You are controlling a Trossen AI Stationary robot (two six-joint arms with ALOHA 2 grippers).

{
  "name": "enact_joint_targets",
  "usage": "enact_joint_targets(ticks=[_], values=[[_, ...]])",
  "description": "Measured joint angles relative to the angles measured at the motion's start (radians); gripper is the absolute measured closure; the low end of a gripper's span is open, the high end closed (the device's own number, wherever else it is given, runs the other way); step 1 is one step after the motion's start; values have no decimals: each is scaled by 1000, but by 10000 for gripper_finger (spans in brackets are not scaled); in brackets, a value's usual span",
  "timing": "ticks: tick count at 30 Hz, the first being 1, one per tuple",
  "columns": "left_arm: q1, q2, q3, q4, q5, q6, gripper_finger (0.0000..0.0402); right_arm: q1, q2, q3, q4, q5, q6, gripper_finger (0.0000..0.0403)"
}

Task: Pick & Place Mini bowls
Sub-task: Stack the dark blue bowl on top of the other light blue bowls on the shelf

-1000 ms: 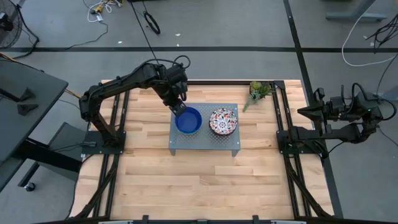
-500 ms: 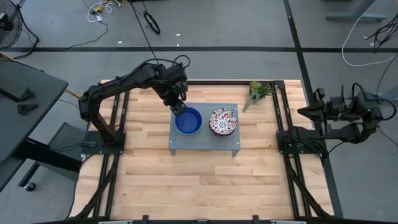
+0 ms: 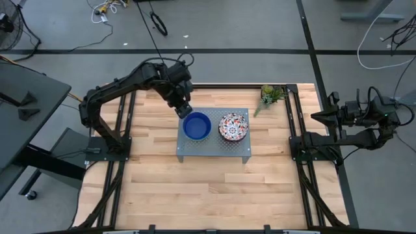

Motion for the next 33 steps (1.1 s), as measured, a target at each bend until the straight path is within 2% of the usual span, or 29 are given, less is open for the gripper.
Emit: enact_joint_targets(ticks=[3, 10, 15, 20, 26, 33], values=[[1, -1, 42, -1, -1, 54, 323, 0, 0, 0, 0, 0, 0, 380], [4, -2, 118, 63, 0, 300, 332, 0, 0, 0, 0, 0, 0, 380], [27, -1, 120, 113, 5, 437, 363, 0, 0, 0, 0, 0, 0, 380], [49, -1, 113, 164, 26, 511, 396, 0, 0, 0, 0, 0, 0, 380], [51, -23, 4, 301, 97, 490, 398, 0, 0, 0, 0, 0, 0, 380], [51, -124, -169, 453, 134, 476, 399, 0, 0, 0, -1, 0, 0, 380]])
